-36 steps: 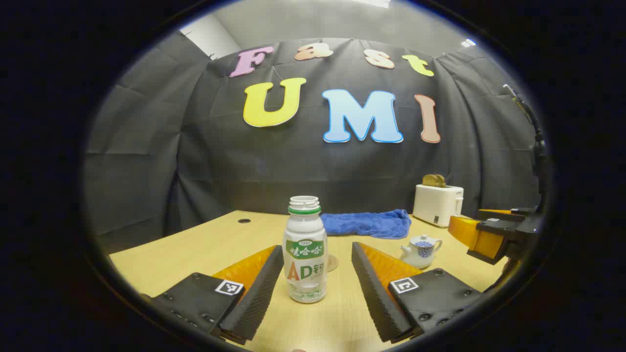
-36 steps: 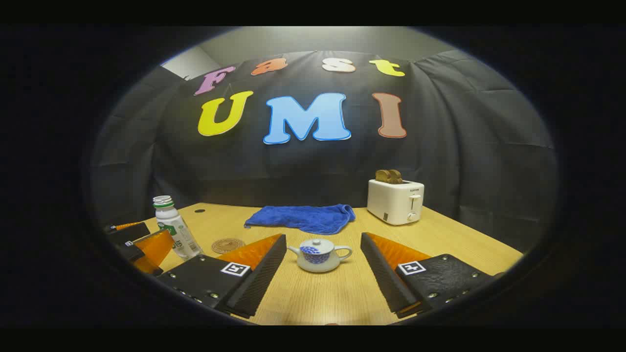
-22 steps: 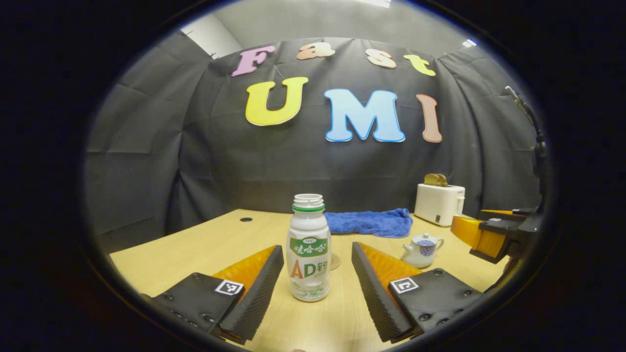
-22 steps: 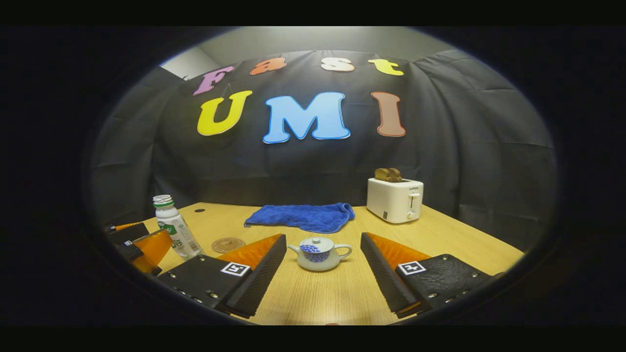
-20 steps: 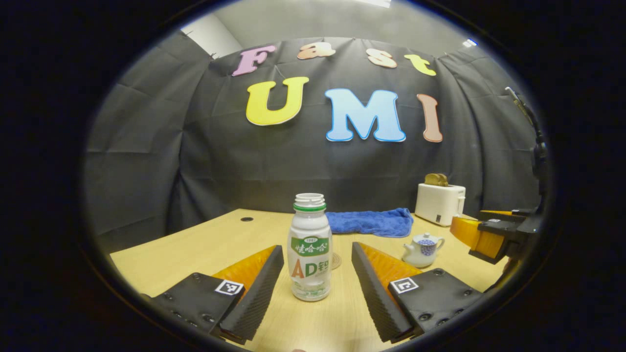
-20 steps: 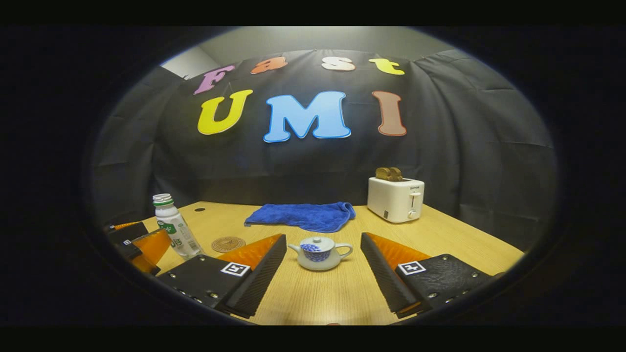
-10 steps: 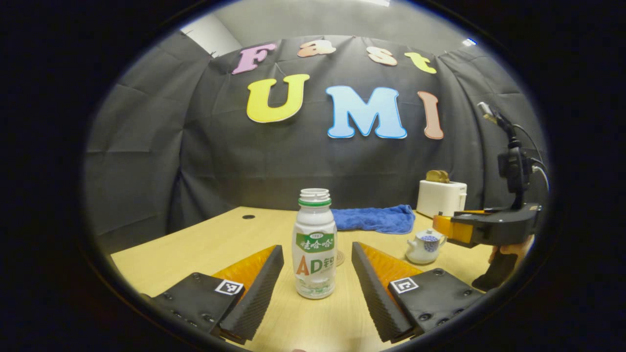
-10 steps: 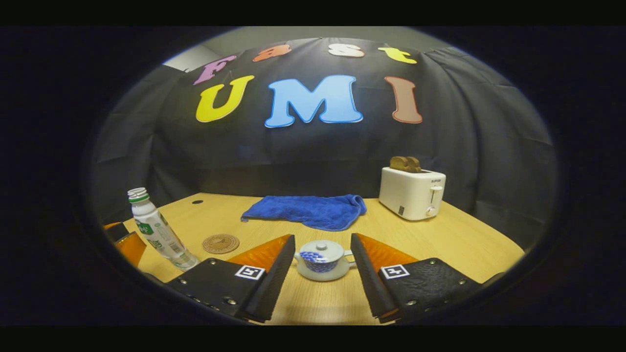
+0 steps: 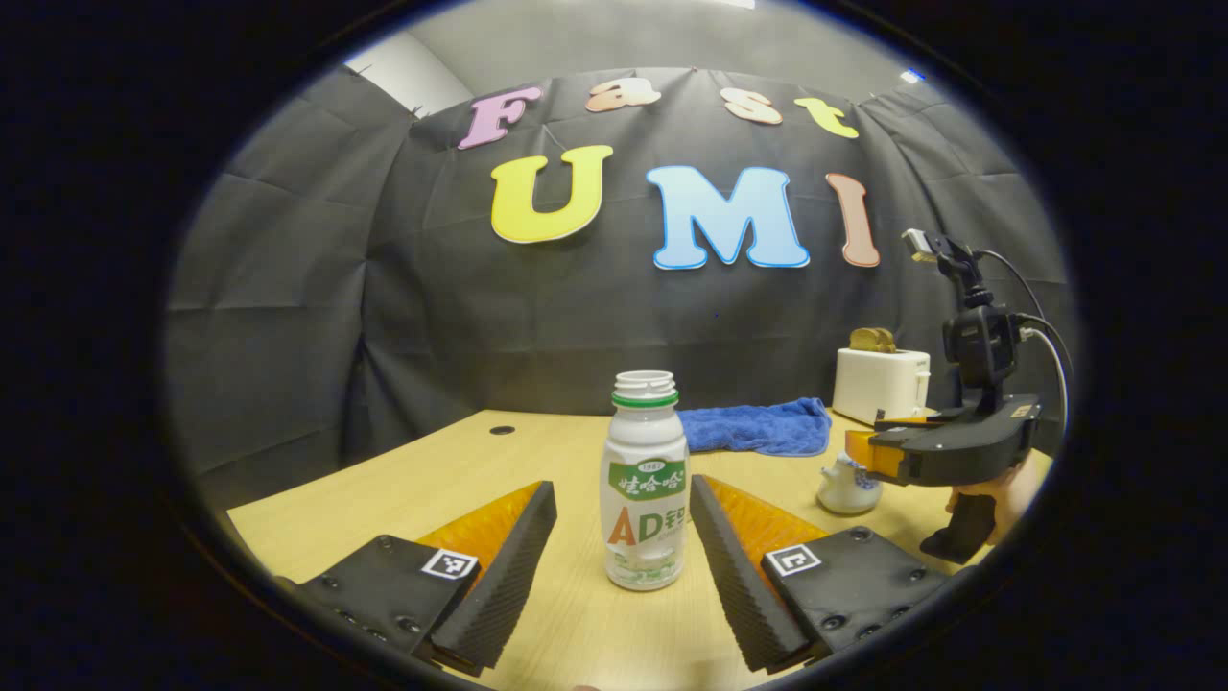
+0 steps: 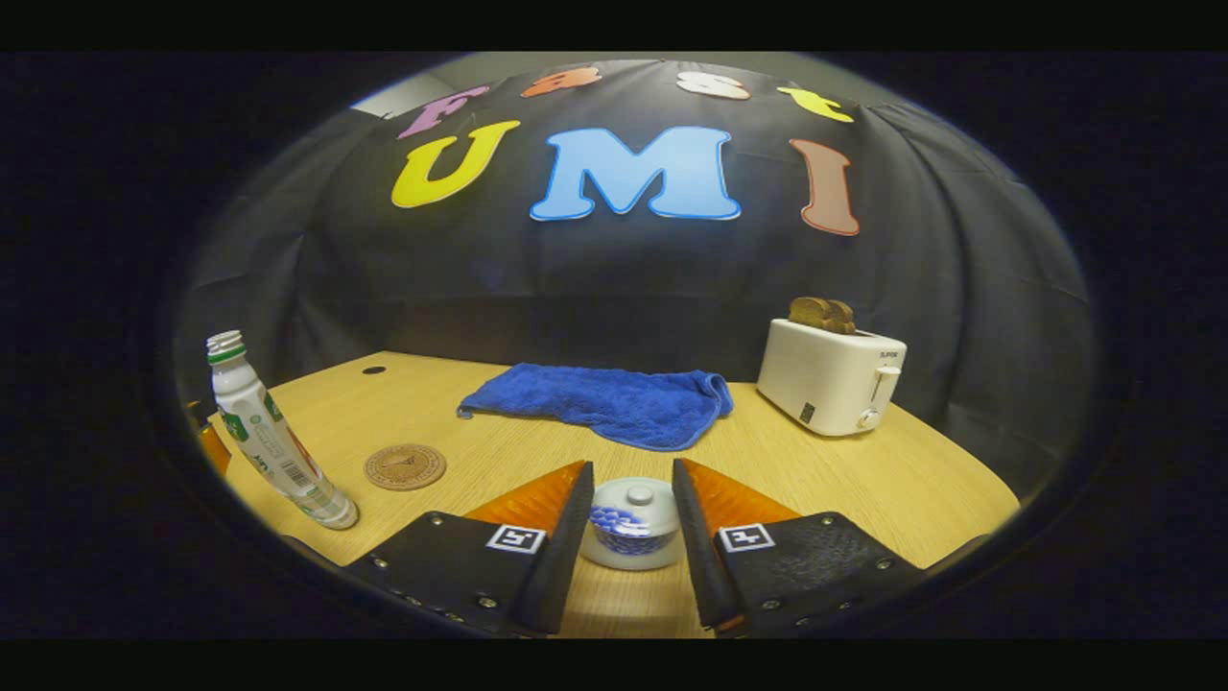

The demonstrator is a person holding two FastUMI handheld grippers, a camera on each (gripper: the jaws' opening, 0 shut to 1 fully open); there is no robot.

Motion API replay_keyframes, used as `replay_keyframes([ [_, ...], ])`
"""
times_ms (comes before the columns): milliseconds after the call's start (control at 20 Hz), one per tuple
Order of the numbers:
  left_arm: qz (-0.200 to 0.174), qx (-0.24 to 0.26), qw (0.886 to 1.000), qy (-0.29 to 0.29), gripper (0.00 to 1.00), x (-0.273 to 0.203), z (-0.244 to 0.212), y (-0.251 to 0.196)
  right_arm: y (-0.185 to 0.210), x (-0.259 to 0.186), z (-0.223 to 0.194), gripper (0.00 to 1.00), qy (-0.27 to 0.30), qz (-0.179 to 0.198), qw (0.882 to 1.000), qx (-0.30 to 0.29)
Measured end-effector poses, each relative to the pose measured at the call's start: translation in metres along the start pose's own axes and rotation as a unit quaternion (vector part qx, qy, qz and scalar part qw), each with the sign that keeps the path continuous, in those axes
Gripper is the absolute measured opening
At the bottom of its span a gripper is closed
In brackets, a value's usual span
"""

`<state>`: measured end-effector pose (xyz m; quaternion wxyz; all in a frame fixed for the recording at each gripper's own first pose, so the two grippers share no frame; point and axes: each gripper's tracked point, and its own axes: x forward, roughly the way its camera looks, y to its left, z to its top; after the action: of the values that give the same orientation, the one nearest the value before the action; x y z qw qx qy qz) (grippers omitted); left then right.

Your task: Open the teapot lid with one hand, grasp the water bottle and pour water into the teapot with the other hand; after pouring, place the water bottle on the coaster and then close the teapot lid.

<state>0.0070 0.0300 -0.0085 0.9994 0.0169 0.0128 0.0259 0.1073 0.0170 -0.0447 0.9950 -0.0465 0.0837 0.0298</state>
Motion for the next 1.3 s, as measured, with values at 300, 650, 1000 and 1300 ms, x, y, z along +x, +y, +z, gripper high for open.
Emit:
replay_keyframes([
  [300, 0.003, 0.0, 1.0, 0.001, 0.99, 0.0, 0.001, 0.003, 0.001, 0.002, -0.007, 0.52, 0.008, 0.004, 1.0, -0.002],
  [650, 0.002, 0.003, 1.0, 0.003, 0.89, 0.0, 0.001, -0.001, -0.004, 0.004, -0.006, 0.2, -0.004, -0.004, 1.0, 0.01],
  [1000, 0.001, 0.003, 1.0, 0.006, 0.96, 0.004, -0.004, -0.001, -0.007, 0.006, -0.003, 0.05, -0.013, 0.016, 0.998, 0.051],
  [1300, -0.006, 0.01, 1.0, -0.001, 0.99, 0.008, -0.001, -0.004, -0.009, 0.002, 0.005, 0.05, -0.038, 0.022, 0.998, 0.054],
])
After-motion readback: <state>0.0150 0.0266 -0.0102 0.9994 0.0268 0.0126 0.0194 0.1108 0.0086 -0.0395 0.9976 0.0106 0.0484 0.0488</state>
